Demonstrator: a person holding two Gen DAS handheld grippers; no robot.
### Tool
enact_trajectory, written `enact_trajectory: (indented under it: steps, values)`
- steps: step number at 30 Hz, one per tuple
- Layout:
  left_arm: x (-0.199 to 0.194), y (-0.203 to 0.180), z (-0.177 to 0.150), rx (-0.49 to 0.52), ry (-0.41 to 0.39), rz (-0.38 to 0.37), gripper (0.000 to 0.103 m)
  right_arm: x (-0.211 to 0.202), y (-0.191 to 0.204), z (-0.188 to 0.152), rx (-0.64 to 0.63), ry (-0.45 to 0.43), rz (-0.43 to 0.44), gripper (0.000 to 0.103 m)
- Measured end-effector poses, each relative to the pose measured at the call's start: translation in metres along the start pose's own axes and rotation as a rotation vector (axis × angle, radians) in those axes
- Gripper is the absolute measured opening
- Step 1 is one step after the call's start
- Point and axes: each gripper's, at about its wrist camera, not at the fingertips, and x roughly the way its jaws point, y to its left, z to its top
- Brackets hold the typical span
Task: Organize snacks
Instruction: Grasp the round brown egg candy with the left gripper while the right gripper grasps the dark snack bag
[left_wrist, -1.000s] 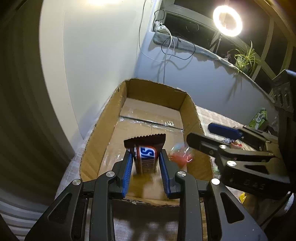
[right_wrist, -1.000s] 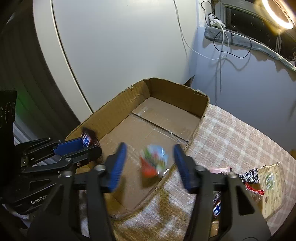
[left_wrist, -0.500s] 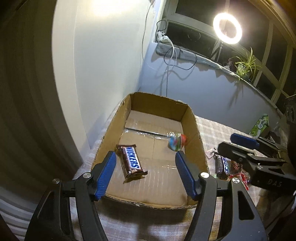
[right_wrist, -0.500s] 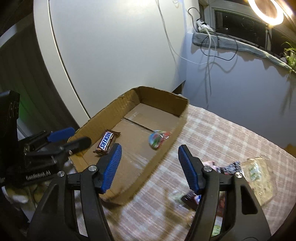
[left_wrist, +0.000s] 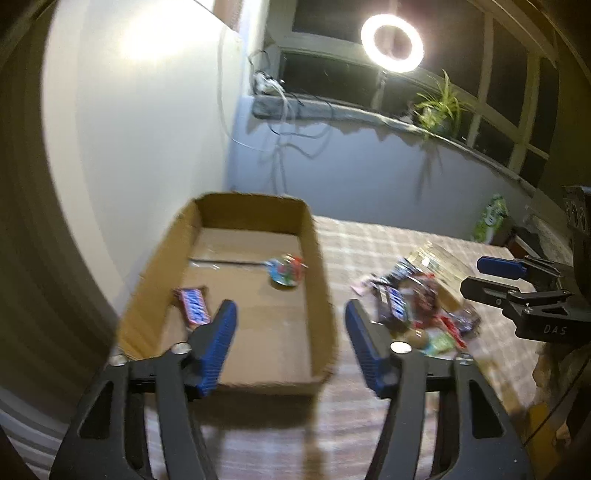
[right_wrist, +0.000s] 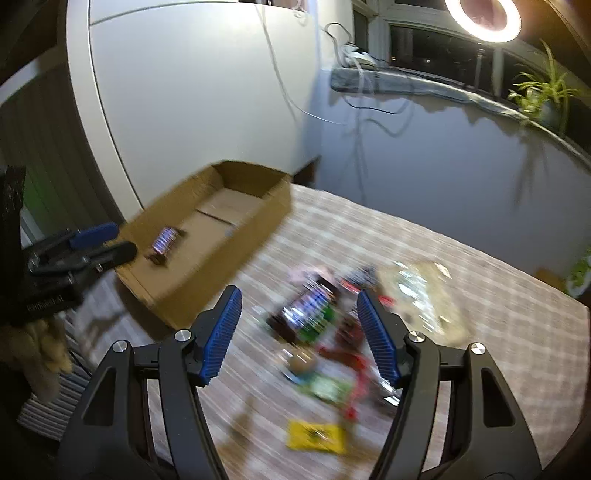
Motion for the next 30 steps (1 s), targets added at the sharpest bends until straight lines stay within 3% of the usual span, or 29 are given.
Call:
enact_trajectory:
  steps: [7,15,23,30]
  values:
    - [0.016,-0.042,-0.012,0.029,0.063,-0.102,0.04,-0.011,-0.036,-0.04,0.002,0.062,-0.069,0.068]
    - [0.046,-0.076,-0.027,0.023,0.17,-0.209,0.033,-0.007,-0.058,-0.067,0.029,0.121,-0.046,0.068]
    - [0.067,-0.1,-0.033,0.02,0.231,-0.256,0.031,0.008,-0.073,-0.073,0.085,0.137,-0.028,0.068]
    - [0.085,-0.106,-0.032,0.029,0.268,-0.25,0.031,0.027,-0.08,-0.07,0.111,0.153,-0.024,0.068]
